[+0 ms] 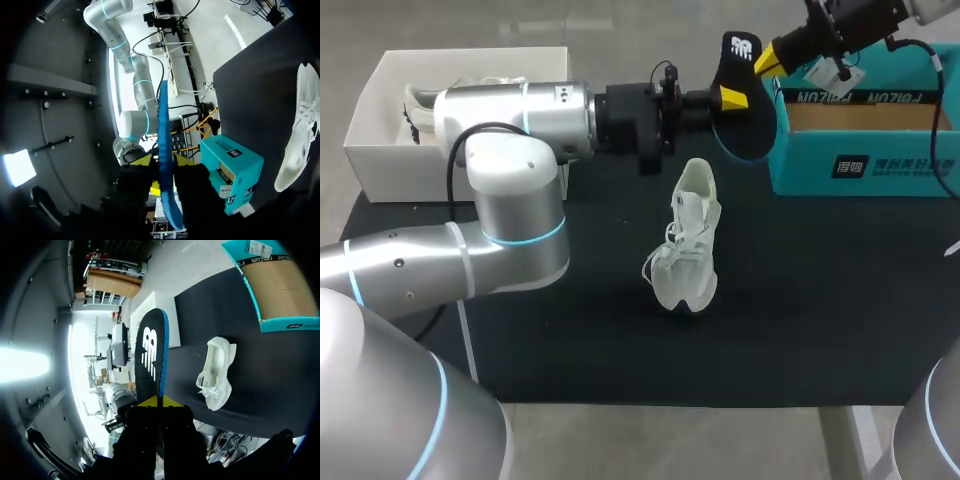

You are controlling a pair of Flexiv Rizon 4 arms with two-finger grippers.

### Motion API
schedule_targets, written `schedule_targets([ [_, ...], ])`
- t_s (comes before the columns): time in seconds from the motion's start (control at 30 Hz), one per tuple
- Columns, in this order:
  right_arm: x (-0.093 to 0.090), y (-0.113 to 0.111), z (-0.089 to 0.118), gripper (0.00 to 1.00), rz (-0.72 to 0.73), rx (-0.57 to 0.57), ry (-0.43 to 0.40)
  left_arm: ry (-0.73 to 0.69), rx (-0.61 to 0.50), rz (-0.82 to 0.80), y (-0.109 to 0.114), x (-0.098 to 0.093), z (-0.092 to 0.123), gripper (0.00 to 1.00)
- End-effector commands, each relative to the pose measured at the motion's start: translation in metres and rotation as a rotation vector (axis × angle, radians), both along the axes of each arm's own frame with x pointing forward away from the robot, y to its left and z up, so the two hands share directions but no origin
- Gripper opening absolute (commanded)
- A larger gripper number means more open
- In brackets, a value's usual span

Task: Take the shoe out of the shoebox, open the shoe tongue, remove and reinsert the insole, then place the shoe into the shoebox

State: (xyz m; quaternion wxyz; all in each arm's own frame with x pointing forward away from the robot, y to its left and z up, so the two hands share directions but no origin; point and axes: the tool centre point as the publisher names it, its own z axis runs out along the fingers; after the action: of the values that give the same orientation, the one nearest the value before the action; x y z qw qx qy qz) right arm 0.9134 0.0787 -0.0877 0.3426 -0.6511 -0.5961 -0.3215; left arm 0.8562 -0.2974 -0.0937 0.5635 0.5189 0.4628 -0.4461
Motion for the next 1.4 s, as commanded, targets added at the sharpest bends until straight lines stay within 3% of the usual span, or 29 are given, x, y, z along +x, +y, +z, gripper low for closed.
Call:
schedule_targets([
  [0.03,-0.003,0.000,-0.002,0.00,0.000,0.002,0.000,0.004,0.016,0.005,-0.005,-0.002,0.002,0.00],
  [0.3,-0.003,0.000,-0.001,0.00,-0.021,0.006,-0.012,-0.004,0.030,0.015,-0.005,-0.003,0.004,0.00],
  [0.33,-0.002,-0.001,0.001,0.77,-0.027,0.008,-0.017,-0.005,0.032,0.017,-0.005,-0.003,0.004,0.00],
  [0.37,-0.001,-0.002,0.003,1.00,-0.037,0.015,-0.026,-0.005,0.035,0.020,-0.005,-0.003,0.004,0.00],
  [0.73,0.004,-0.025,0.036,1.00,-0.102,0.071,-0.160,0.032,0.058,0.039,-0.003,0.000,0.004,0.00],
  [0.93,0.003,-0.037,0.060,1.00,-0.151,0.138,-0.370,0.047,0.074,0.037,-0.002,0.004,0.004,0.00],
  [1.1,-0.002,-0.042,0.070,1.00,-0.175,0.242,-0.484,0.054,0.084,0.045,-0.001,0.006,0.005,0.00],
  [1.4,-0.026,-0.042,0.063,1.00,-0.091,0.338,-0.518,0.075,0.115,0.013,-0.003,0.012,0.007,0.00],
])
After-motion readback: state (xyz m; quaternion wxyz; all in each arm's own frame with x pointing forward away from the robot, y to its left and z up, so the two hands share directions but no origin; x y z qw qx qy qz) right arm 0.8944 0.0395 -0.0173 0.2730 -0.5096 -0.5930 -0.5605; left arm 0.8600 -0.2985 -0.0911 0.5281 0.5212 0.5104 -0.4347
